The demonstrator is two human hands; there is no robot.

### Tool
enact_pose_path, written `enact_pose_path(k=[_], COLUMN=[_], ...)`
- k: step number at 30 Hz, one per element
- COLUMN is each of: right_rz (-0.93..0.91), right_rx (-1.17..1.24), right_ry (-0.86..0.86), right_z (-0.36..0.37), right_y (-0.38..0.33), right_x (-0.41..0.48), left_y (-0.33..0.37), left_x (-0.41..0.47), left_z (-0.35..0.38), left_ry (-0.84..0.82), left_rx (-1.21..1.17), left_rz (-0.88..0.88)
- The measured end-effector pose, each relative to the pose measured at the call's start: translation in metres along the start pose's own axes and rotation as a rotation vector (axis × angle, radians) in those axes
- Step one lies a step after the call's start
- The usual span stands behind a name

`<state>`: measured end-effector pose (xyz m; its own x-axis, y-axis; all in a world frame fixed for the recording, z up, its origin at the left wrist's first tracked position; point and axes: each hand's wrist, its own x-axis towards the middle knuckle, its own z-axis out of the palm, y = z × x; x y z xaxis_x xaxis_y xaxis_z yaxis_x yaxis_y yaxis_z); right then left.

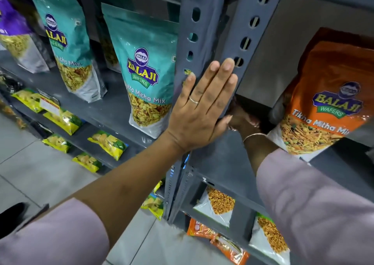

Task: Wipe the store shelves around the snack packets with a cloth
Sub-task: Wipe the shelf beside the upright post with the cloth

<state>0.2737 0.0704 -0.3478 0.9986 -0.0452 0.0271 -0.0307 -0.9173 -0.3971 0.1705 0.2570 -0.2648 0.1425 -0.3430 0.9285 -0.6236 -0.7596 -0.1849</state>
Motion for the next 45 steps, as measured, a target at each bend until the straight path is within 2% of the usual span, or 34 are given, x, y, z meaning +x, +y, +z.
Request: enact_pose_path(k=[5,8,12,14,16,17,18,19,21,22,23,26,29,30,31,33,34,36,38,40,45], right_rz=[0.035,0.047,0.015,-0.001,0.015,0.03,0.061,0.11,0.247,0.292,0.322,0.213,0.144,0.169,0.209,0.297,0.322,0.326,0.196,0.093,0.272], right_rx=[0.016,0.034,0.083,0.083,0.153,0.182,0.208,0.248,0.374,0.396,0.343,-0.028,-0.06,-0.034,0.032,0.311,0.311,0.075,-0.109,-0.226,-0.273], right_ry=[-0.031,0.015,-0.006,-0.227,-0.586,-0.667,-0.632,-0.524,-0.17,-0.064,-0.048,-0.251,-0.654,-0.735,-0.703,-0.449,-0.312,-0.225,-0.257,-0.204,-0.064], right_z=[0.016,0.026,0.011,-0.016,-0.045,-0.059,-0.068,-0.073,-0.066,-0.058,-0.048,-0.023,-0.047,-0.06,-0.068,-0.063,-0.053,-0.022,0.01,0.022,0.002], right_y=[-0.015,-0.025,-0.039,-0.042,-0.036,-0.033,-0.031,-0.03,-0.032,-0.037,-0.044,-0.048,-0.043,-0.046,-0.049,-0.055,-0.06,-0.073,-0.074,-0.064,-0.007], right_x=[-0.071,-0.123,-0.182,-0.195,-0.191,-0.188,-0.182,-0.177,-0.17,-0.171,-0.176,-0.183,-0.183,-0.185,-0.186,-0.18,-0.176,-0.174,-0.175,-0.177,-0.207], left_y=[0.0,0.001,0.002,0.001,0.002,0.002,0.002,0.002,0.002,0.002,0.002,0.003,0.002,0.002,0.003,0.003,0.003,0.003,0.002,0.0,0.001], left_x=[0.0,-0.001,0.002,0.003,0.003,0.004,0.004,0.004,0.004,0.005,0.005,0.004,0.004,0.004,0.004,0.005,0.005,0.005,0.005,0.003,0.003], left_z=[-0.004,-0.007,-0.012,-0.014,-0.016,-0.017,-0.018,-0.018,-0.018,-0.019,-0.019,-0.019,-0.018,-0.018,-0.018,-0.019,-0.019,-0.019,-0.019,-0.017,-0.016], left_ry=[-0.024,-0.064,-0.109,-0.13,-0.15,-0.16,-0.164,-0.162,-0.152,-0.152,-0.155,-0.162,-0.162,-0.161,-0.159,-0.154,-0.152,-0.136,-0.14,-0.132,-0.119], left_rx=[0.008,0.003,0.008,0.023,0.036,0.032,0.023,0.018,0.019,0.018,0.017,0.015,0.023,0.024,0.026,0.031,0.032,0.038,0.031,0.031,0.04], left_rz=[-0.018,-0.014,-0.028,-0.026,-0.026,-0.03,-0.031,-0.031,-0.025,-0.021,-0.019,-0.019,-0.021,-0.02,-0.02,-0.027,-0.028,-0.013,0.002,0.013,0.007])
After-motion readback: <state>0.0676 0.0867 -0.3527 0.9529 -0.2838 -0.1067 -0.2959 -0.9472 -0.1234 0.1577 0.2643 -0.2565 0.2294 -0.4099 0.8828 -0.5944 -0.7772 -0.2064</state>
